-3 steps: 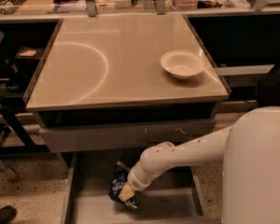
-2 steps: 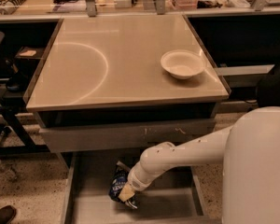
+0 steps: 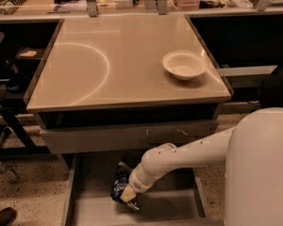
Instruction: Place blue chip bag into middle drawer
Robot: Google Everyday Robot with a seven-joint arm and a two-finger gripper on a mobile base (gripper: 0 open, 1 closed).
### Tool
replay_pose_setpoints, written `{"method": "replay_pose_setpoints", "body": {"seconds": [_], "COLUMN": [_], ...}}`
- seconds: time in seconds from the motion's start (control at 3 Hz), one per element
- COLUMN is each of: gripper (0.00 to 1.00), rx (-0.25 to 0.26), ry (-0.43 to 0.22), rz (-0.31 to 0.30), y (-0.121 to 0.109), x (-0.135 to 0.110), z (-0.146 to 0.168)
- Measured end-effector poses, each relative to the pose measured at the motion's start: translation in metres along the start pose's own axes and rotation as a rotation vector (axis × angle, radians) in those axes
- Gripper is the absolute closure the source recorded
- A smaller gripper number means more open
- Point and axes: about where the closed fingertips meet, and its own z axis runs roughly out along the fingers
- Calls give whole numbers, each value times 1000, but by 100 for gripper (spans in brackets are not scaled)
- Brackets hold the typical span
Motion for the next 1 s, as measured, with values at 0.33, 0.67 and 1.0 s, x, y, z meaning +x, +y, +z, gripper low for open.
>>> {"method": "replay_pose_setpoints", "body": {"seconds": [0.33,0.67,1.0], "gripper": [11,0,0], "rx": [0,0,0], "ry": [0,0,0], "rz": [0,0,0], "y": [0,0,0], "x": [0,0,0], "z": [0,0,0]}}
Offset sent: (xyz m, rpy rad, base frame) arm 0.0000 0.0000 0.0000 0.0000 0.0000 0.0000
